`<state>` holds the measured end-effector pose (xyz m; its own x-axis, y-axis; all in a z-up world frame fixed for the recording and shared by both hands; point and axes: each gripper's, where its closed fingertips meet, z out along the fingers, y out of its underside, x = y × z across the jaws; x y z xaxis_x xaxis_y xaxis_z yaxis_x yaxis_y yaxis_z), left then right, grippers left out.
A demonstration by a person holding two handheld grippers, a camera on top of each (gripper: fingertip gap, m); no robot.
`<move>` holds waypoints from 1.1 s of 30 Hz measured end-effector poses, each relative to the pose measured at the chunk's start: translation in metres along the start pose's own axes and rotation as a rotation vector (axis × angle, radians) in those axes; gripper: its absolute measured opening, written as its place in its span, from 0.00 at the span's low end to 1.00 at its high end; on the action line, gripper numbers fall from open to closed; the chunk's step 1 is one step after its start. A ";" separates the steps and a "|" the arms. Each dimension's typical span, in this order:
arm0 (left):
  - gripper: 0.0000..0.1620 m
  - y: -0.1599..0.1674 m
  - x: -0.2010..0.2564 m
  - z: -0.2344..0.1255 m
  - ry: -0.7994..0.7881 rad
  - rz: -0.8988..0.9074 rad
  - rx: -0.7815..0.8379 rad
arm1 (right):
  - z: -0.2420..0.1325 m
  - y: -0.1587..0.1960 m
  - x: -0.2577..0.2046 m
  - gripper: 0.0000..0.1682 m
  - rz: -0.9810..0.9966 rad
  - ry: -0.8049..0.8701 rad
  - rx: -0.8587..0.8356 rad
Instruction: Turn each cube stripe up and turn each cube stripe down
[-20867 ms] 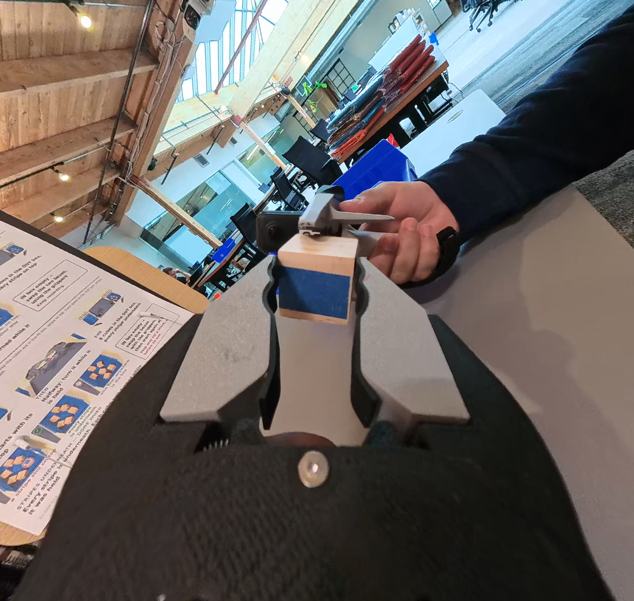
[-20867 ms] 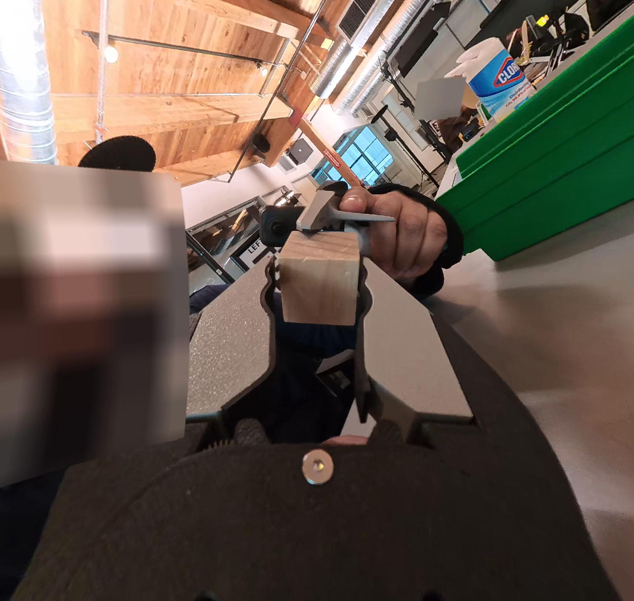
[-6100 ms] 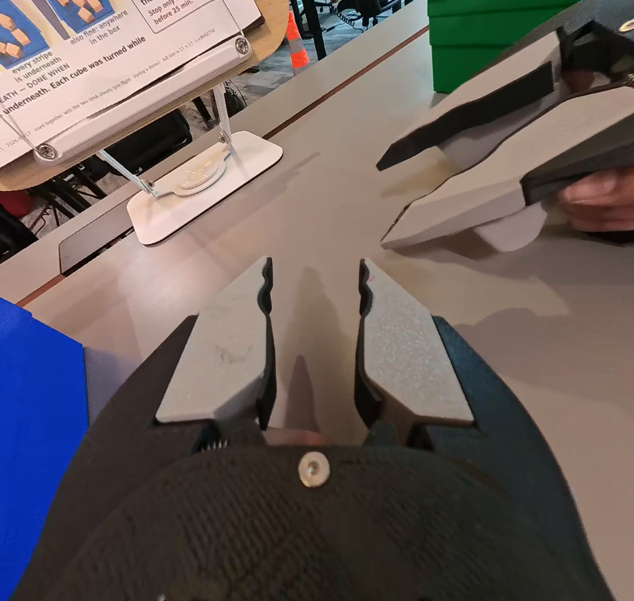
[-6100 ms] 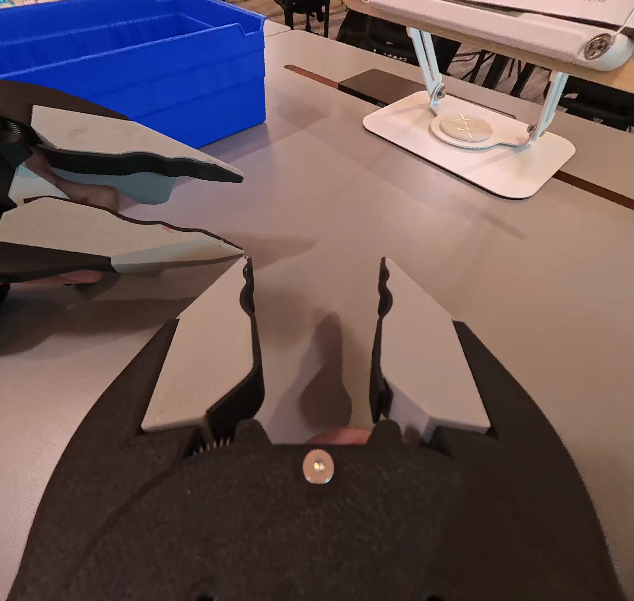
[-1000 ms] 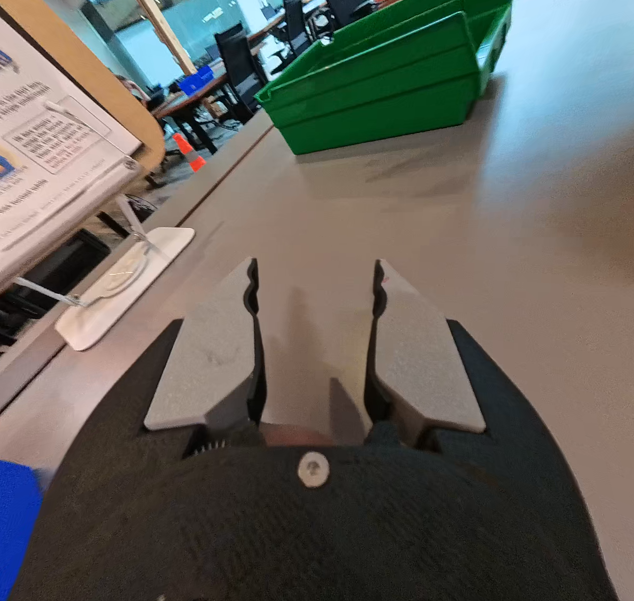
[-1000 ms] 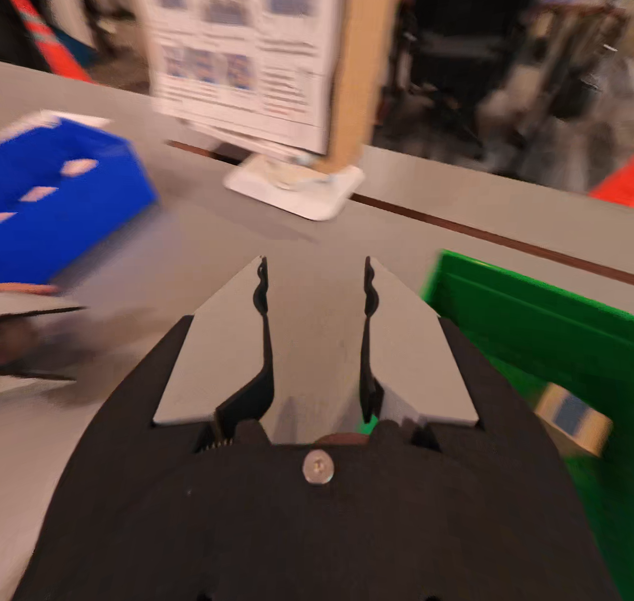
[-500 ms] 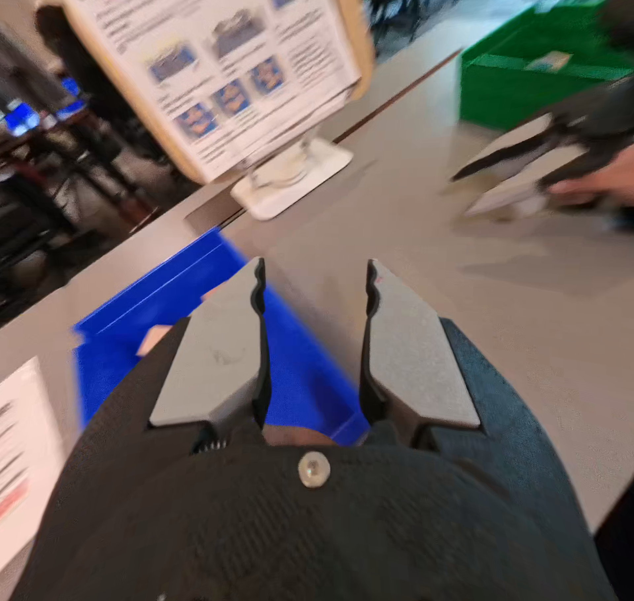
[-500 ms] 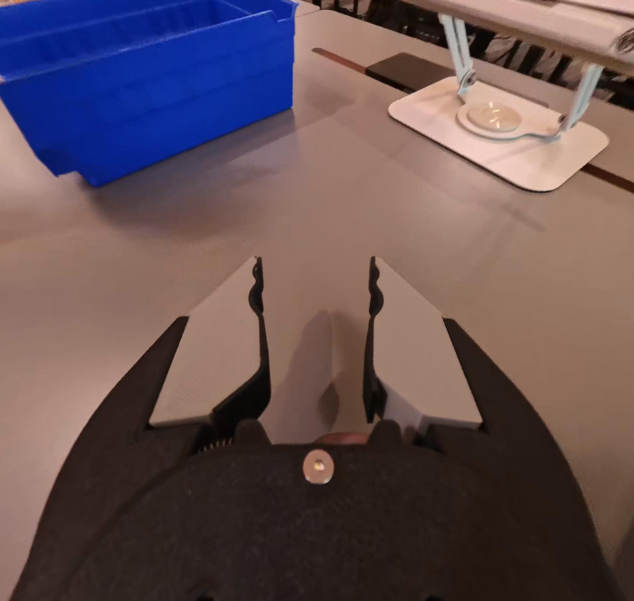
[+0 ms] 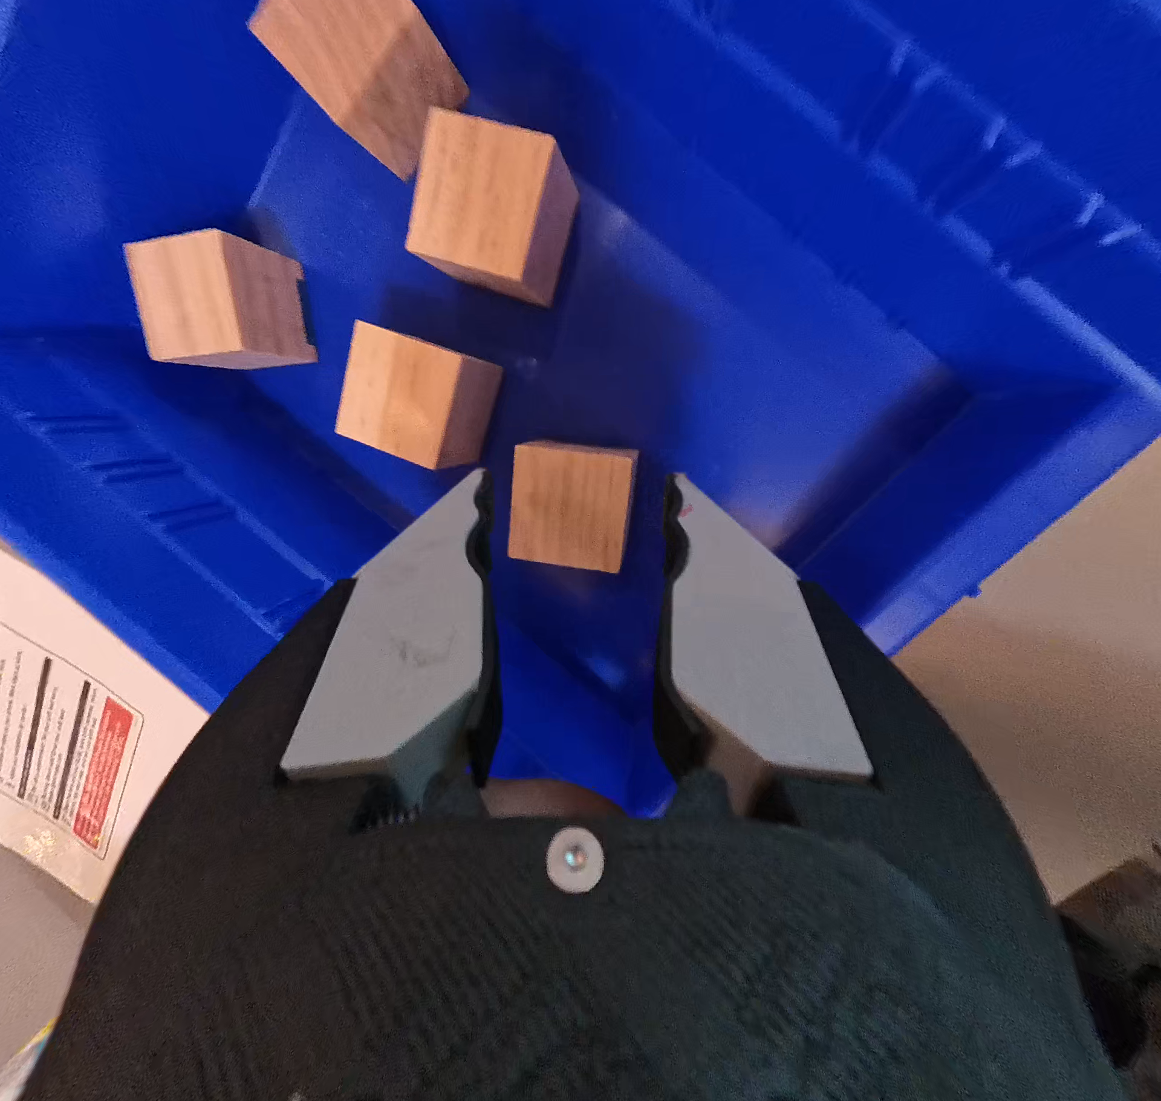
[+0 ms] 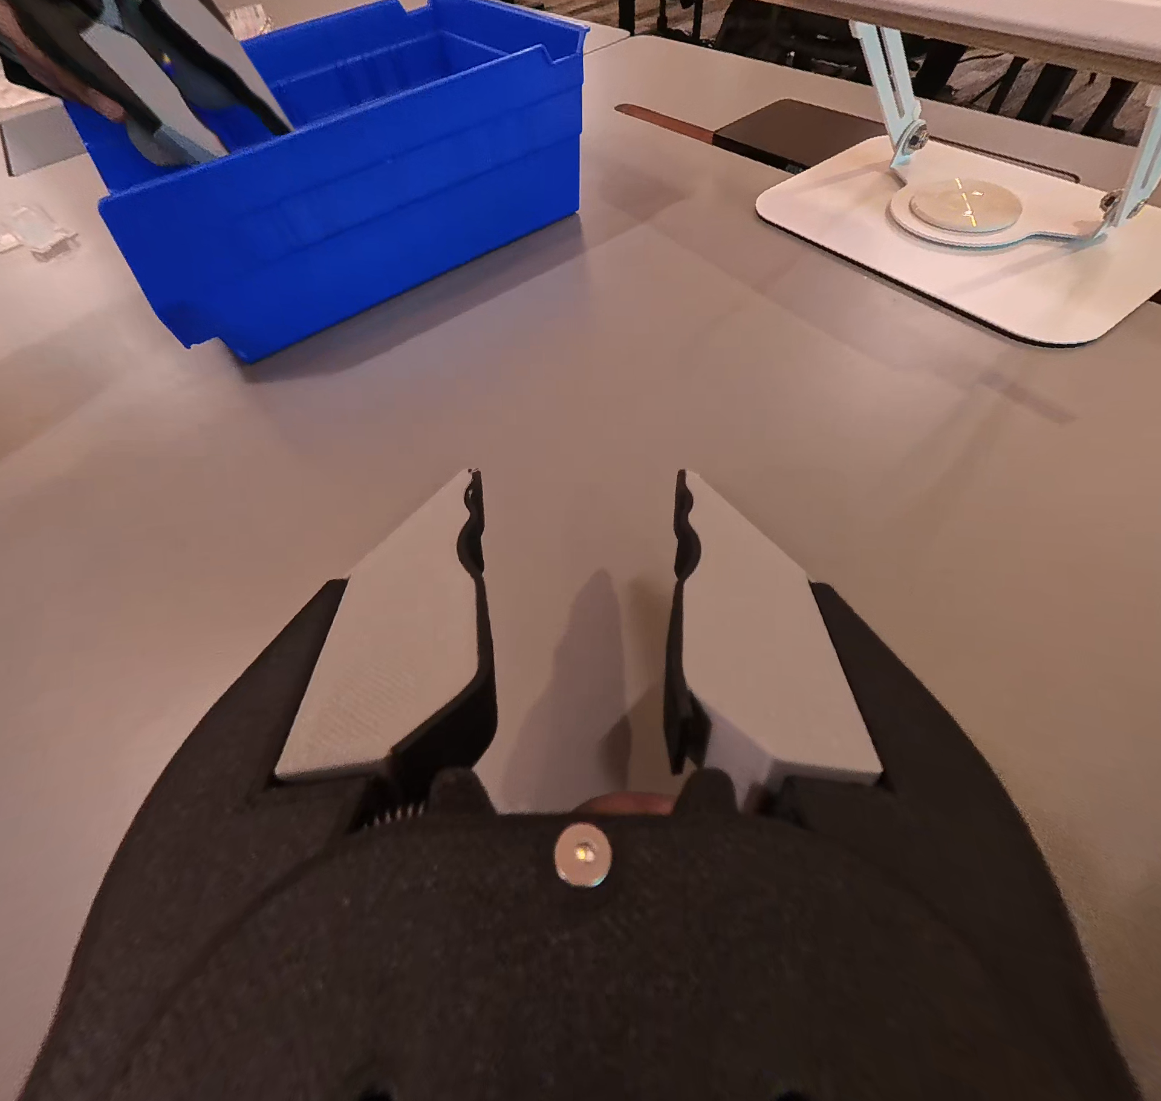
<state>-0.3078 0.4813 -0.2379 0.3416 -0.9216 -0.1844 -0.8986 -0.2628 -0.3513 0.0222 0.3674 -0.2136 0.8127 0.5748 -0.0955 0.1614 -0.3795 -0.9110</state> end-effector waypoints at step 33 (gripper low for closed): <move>0.27 -0.230 0.267 -0.091 -0.246 0.857 1.154 | -0.070 -0.057 -0.120 0.35 0.324 -0.988 0.234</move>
<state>-0.0350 0.2694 -0.1224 -0.0299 -0.5723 -0.8195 -0.1718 0.8106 -0.5598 -0.0453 0.2690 -0.1222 -0.0344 0.8444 -0.5345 -0.1779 -0.5315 -0.8282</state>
